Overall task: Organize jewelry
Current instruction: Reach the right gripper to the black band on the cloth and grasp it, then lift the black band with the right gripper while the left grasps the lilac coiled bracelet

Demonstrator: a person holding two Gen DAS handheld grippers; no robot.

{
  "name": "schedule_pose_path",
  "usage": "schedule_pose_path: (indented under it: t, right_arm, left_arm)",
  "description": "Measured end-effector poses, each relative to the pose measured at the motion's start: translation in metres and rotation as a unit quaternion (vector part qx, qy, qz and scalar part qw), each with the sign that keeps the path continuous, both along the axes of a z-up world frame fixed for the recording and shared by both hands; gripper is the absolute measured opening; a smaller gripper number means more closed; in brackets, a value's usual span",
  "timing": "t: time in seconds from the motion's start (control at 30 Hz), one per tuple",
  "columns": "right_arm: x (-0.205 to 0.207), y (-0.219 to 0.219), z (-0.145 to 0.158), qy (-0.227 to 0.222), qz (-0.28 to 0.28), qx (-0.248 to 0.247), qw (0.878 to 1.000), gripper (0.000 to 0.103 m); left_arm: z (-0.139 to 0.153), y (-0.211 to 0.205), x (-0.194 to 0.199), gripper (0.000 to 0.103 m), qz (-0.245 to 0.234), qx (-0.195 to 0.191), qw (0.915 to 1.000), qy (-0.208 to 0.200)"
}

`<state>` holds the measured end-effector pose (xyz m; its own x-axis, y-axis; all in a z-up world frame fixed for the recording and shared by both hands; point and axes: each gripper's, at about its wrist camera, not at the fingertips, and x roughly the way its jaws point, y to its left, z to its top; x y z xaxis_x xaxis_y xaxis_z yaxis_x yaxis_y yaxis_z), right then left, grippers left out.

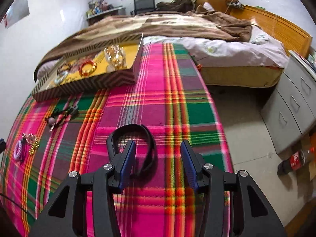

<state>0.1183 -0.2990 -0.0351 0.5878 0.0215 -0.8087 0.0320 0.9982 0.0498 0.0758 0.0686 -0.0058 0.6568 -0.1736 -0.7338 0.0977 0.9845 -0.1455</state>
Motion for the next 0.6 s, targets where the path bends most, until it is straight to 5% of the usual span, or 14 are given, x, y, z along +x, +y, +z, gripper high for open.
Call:
schedule_pose_path:
  t: [0.2,0.33,0.6]
  right_arm:
    - [0.005,0.006,-0.003,-0.006,0.006,-0.021,1.000,0.047]
    - [0.003,0.010,-0.003,-0.013,0.017,-0.027,0.999,0.015]
    - [-0.001,0.001,0.000,-0.025,0.009,0.008,1.000,0.010]
  left_arm:
    - [-0.001,0.002,0.004,0.069,0.001,0.002,1.0000,0.009]
    - [-0.004,0.002,0.007,0.074,0.005,-0.001,0.9999,0.015]
    - [-0.014,-0.004,0.014,0.074,-0.003,-0.002,0.9992,0.041]
